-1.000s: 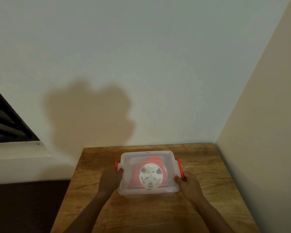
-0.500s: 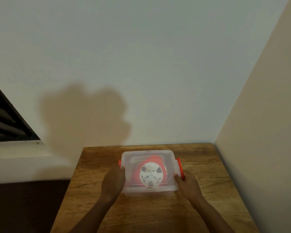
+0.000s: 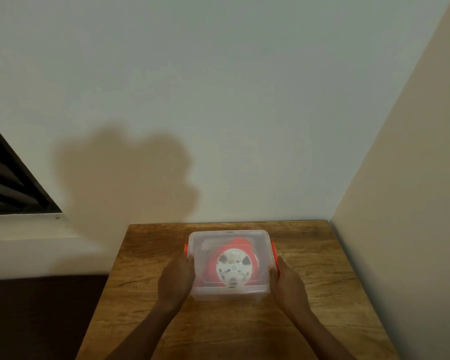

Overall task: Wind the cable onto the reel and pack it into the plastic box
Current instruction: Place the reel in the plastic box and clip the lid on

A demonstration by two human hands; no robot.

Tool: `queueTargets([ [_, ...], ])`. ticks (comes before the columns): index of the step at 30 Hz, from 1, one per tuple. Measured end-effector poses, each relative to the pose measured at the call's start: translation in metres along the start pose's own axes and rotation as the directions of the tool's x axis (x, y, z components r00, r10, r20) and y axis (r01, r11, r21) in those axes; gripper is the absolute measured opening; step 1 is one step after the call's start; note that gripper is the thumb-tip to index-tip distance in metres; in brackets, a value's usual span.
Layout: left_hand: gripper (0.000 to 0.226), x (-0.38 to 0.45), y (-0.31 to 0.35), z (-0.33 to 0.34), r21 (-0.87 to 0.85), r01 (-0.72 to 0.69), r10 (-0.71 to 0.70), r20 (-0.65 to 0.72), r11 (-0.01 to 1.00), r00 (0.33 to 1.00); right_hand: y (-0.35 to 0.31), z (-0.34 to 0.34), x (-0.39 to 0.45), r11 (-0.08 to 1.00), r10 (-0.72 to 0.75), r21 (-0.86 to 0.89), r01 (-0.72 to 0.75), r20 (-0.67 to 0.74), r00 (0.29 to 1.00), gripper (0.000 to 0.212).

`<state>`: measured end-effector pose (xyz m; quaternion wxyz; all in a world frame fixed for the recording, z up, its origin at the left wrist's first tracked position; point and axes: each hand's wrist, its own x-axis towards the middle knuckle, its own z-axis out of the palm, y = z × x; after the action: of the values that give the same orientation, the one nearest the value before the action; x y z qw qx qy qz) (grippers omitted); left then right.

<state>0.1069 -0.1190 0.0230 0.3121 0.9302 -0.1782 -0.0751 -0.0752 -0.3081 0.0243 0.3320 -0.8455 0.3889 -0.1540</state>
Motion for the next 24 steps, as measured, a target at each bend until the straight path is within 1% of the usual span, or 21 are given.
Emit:
queueTargets([
  [3,0.031,0.001,-0.001,0.001,-0.010,0.013,-0.013,0.007,1.000,1.000,0.002,0.002,-0.002,0.999,-0.021,0.039,0.021,0.000,1.000,0.039],
  [6,0.032,0.001,-0.001,0.003,-0.037,0.029,-0.028,0.023,0.999,0.999,0.004,0.002,-0.002,0.987,-0.033,0.156,0.029,0.020,0.999,0.035],
  [9,0.025,0.007,0.002,0.001,-0.090,0.060,-0.055,0.061,0.994,0.997,0.009,-0.001,0.003,0.962,0.045,0.266,-0.057,0.054,0.998,0.026],
  [11,0.014,0.007,0.008,-0.002,-0.114,0.058,-0.046,0.107,0.992,0.993,0.015,-0.006,0.005,0.946,0.101,0.304,-0.109,0.042,0.994,0.022],
  [13,0.004,0.003,0.019,-0.002,-0.167,0.048,-0.019,0.168,0.985,0.986,0.023,-0.016,0.004,0.934,0.131,0.336,-0.123,0.000,0.991,0.022],
  [16,0.016,-0.004,0.042,0.002,-0.265,0.036,0.044,0.290,0.964,0.956,0.042,-0.039,-0.001,0.918,0.173,0.373,-0.134,-0.073,0.982,0.026],
  [18,0.021,-0.004,0.063,0.007,-0.333,0.030,0.105,0.381,0.942,0.918,0.056,-0.061,0.004,0.919,0.197,0.368,-0.143,-0.115,0.974,0.028],
  [20,0.024,-0.002,0.086,0.014,-0.391,0.021,0.167,0.438,0.920,0.883,0.070,-0.084,0.016,0.935,0.206,0.324,-0.147,-0.156,0.966,0.029],
  [22,0.025,0.002,0.111,0.025,-0.414,0.003,0.204,0.454,0.910,0.868,0.082,-0.106,0.033,0.951,0.199,0.276,-0.142,-0.193,0.961,0.031],
  [24,0.028,0.008,0.136,0.038,-0.392,-0.022,0.213,0.452,0.920,0.866,0.092,-0.124,0.051,0.969,0.171,0.216,-0.122,-0.226,0.959,0.034],
])
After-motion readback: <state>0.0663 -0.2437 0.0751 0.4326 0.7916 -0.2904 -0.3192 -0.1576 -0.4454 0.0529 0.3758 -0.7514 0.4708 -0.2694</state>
